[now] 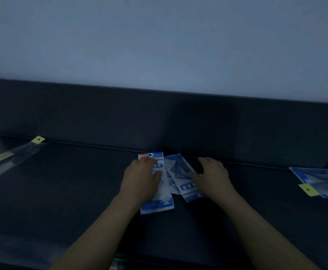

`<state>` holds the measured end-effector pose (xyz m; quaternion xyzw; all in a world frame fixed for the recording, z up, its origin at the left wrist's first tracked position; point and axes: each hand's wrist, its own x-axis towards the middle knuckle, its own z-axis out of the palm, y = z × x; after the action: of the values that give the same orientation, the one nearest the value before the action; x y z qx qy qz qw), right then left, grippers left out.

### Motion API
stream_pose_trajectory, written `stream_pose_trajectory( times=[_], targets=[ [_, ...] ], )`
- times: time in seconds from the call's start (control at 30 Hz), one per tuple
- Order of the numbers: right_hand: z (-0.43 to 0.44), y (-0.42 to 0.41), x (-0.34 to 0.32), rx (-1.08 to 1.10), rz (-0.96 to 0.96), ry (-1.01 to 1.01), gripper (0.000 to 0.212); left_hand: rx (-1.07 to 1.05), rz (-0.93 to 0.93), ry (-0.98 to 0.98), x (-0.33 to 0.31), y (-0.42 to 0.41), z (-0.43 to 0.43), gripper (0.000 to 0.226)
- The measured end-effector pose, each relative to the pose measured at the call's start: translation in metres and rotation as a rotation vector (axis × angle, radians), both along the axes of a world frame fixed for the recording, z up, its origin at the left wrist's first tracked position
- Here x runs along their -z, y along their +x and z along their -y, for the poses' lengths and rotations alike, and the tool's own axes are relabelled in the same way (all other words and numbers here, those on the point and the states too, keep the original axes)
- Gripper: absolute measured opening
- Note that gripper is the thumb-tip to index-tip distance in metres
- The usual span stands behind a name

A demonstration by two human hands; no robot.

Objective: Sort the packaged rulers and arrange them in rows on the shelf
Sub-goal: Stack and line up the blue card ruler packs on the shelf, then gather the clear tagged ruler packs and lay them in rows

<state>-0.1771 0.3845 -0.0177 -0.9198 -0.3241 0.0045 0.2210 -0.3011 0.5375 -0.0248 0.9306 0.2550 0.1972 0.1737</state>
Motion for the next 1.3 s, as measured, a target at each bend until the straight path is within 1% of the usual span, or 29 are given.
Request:
stream_pose_trajectory(
  times=[0.1,0.17,0.27,0.4,0.5,0.6,0.7,0.87,1.0,1.1,1.23,1.3],
  targets=[
    [0.027,-0.007,-0.002,0.022,0.096,0.065,0.050,0.135,0.066,0.036,-0.008,0.007,0.022,0.037],
    [0.049,-0.011,-0.002,0.058,0.142,0.084,0.054,0.217,0.108,0.037,-0.012,0.014,0.041,0.037],
    [0.084,-0.015,-0.006,0.114,0.167,0.046,0.058,0.303,0.140,0.050,-0.016,0.026,0.074,0.043],
    [0.133,-0.015,-0.015,0.203,0.184,0.109,0.051,0.398,0.203,0.069,-0.017,0.045,0.117,0.035],
    [0.175,-0.011,-0.017,0.278,0.185,0.107,0.052,0.459,0.213,0.092,-0.018,0.062,0.155,0.037],
    [0.222,0.002,-0.016,0.343,0.184,0.084,0.053,0.514,0.190,0.092,-0.020,0.082,0.199,0.040],
    [0.273,0.019,-0.015,0.380,0.163,0.053,0.049,0.548,0.171,0.080,-0.019,0.105,0.247,0.040],
    [0.362,0.059,-0.011,0.415,0.101,0.021,0.054,0.573,0.106,0.049,-0.018,0.147,0.331,0.031],
    [0.425,0.092,-0.005,0.434,0.059,-0.018,0.054,0.583,0.084,0.029,-0.014,0.184,0.379,0.025],
    [0.460,0.114,0.001,0.456,0.084,-0.061,0.044,0.589,0.033,0.012,-0.011,0.210,0.408,0.029],
    [0.499,0.142,0.005,0.508,0.090,-0.032,0.031,0.631,-0.027,-0.047,-0.009,0.247,0.439,0.032],
    [0.516,0.158,0.006,0.553,0.092,-0.063,0.030,0.651,-0.048,-0.070,-0.011,0.268,0.452,0.036]
  ],
)
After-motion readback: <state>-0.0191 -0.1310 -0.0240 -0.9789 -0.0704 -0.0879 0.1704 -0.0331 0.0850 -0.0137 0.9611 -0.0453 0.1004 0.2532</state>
